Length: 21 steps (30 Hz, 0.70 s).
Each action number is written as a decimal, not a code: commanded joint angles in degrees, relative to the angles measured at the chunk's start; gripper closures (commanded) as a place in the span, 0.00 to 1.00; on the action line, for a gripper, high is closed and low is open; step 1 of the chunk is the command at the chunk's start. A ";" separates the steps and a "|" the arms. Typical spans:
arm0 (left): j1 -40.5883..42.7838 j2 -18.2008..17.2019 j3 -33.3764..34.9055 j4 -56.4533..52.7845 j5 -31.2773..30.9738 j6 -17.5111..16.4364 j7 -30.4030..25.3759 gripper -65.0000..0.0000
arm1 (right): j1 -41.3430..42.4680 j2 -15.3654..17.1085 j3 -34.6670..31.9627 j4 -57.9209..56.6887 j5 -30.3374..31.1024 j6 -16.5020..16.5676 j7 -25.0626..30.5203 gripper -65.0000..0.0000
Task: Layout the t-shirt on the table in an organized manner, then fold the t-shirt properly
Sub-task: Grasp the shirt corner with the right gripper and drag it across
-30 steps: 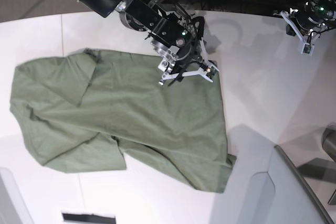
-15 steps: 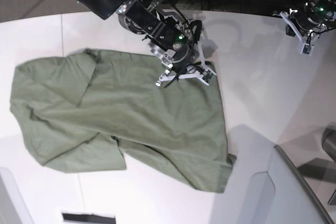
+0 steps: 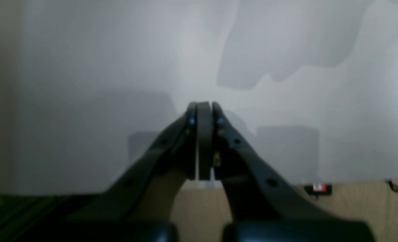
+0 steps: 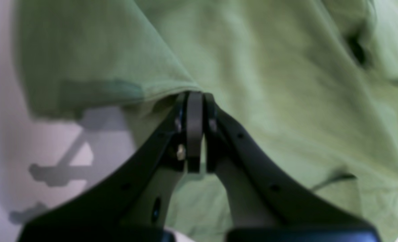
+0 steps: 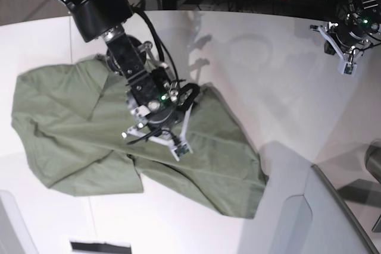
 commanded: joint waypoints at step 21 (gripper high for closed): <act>0.41 -1.11 3.47 0.81 -0.29 0.02 -0.38 1.00 | 7.96 -1.10 10.50 -10.43 -0.10 -0.25 -1.94 0.76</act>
